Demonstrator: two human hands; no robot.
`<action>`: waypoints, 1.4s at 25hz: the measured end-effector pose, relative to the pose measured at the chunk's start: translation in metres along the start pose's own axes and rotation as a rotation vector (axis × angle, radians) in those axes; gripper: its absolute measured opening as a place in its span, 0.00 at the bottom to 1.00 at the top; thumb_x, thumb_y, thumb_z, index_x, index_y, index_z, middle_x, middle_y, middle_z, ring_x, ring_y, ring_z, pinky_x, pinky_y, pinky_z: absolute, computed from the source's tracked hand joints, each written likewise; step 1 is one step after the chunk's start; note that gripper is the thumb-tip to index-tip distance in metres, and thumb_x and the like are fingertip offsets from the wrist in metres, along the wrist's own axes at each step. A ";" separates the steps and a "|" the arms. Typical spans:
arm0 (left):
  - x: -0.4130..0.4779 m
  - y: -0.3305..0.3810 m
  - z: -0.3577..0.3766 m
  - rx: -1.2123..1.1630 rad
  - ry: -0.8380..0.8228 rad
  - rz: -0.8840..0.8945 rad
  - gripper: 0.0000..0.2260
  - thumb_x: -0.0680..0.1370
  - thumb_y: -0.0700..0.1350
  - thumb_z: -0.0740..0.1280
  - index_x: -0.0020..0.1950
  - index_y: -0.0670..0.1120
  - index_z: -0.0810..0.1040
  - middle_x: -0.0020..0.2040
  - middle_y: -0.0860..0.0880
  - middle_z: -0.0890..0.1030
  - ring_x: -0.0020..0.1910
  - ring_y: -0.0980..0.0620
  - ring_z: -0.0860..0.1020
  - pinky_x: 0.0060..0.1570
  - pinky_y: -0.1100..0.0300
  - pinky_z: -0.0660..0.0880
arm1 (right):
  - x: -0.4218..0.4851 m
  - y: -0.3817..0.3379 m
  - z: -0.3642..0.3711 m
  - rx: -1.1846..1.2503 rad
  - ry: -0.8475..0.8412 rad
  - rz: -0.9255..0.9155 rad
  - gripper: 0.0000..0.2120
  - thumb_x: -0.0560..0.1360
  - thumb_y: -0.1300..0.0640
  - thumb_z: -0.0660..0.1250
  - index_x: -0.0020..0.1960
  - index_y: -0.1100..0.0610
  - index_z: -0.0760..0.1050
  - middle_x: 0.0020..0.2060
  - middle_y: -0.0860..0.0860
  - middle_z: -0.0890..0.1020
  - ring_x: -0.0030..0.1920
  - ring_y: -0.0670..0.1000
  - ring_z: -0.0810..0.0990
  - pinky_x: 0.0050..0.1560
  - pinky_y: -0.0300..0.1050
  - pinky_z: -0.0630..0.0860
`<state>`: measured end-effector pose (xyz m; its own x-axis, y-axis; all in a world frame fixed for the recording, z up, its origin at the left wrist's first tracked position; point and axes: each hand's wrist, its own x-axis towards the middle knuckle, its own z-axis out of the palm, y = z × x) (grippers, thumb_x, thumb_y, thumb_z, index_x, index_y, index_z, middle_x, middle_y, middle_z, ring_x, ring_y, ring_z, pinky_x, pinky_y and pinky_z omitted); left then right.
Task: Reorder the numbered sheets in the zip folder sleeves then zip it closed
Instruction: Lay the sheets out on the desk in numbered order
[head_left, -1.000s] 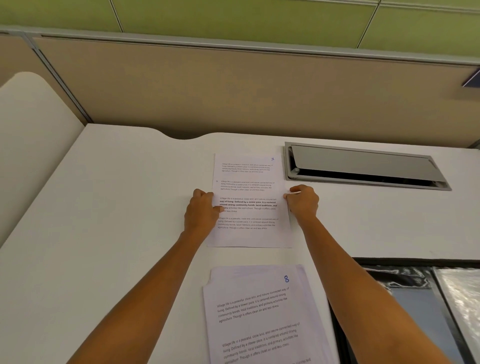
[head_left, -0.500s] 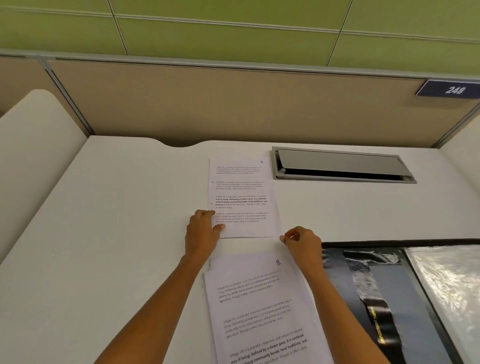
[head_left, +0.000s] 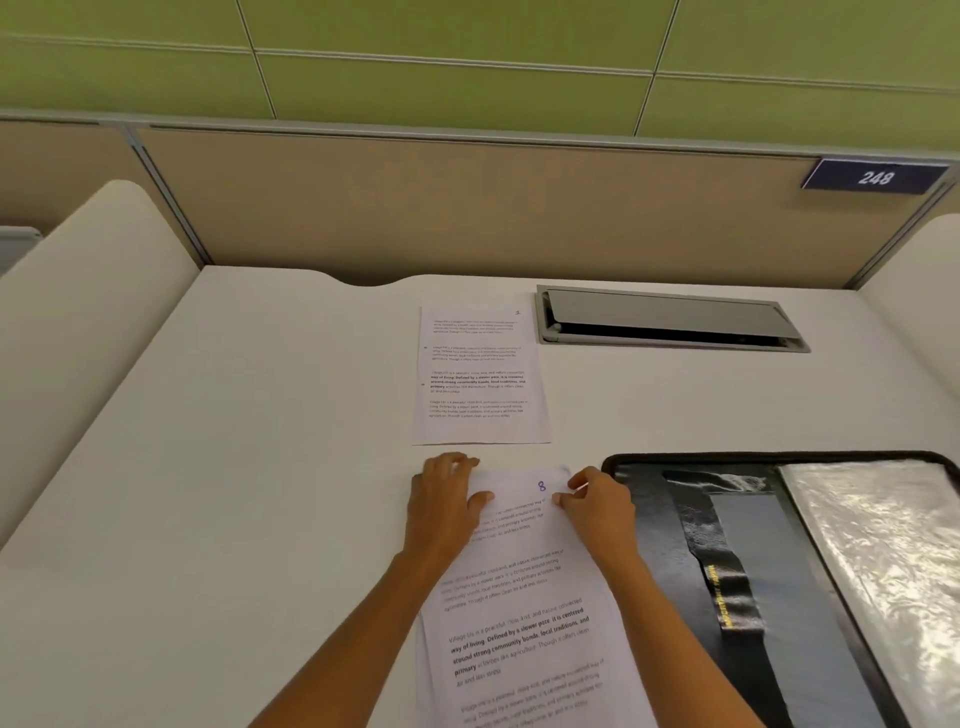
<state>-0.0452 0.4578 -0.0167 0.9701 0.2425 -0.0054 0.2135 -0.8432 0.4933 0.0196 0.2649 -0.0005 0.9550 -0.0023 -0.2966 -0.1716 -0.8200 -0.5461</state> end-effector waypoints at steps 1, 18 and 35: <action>-0.009 0.007 0.005 0.021 -0.023 0.032 0.24 0.78 0.56 0.64 0.72 0.49 0.68 0.71 0.51 0.68 0.70 0.51 0.64 0.69 0.57 0.59 | -0.003 0.000 0.001 -0.011 -0.003 -0.011 0.14 0.75 0.52 0.71 0.57 0.58 0.75 0.51 0.53 0.81 0.44 0.48 0.75 0.43 0.40 0.68; -0.039 0.032 0.023 0.205 -0.083 -0.021 0.32 0.78 0.62 0.61 0.78 0.50 0.57 0.79 0.51 0.55 0.77 0.51 0.53 0.75 0.52 0.49 | -0.005 0.014 -0.006 0.061 -0.042 -0.053 0.07 0.76 0.57 0.69 0.53 0.58 0.77 0.49 0.54 0.82 0.44 0.49 0.77 0.42 0.41 0.71; -0.064 0.021 0.022 0.104 -0.050 -0.141 0.34 0.77 0.62 0.62 0.78 0.49 0.56 0.79 0.49 0.55 0.77 0.50 0.54 0.74 0.53 0.52 | -0.011 0.031 -0.016 0.380 -0.032 -0.143 0.02 0.75 0.59 0.71 0.45 0.56 0.78 0.39 0.50 0.81 0.42 0.49 0.79 0.44 0.39 0.73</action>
<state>-0.1007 0.4143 -0.0253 0.9337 0.3398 -0.1127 0.3560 -0.8484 0.3918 0.0080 0.2302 -0.0016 0.9687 0.1194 -0.2174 -0.1201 -0.5410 -0.8324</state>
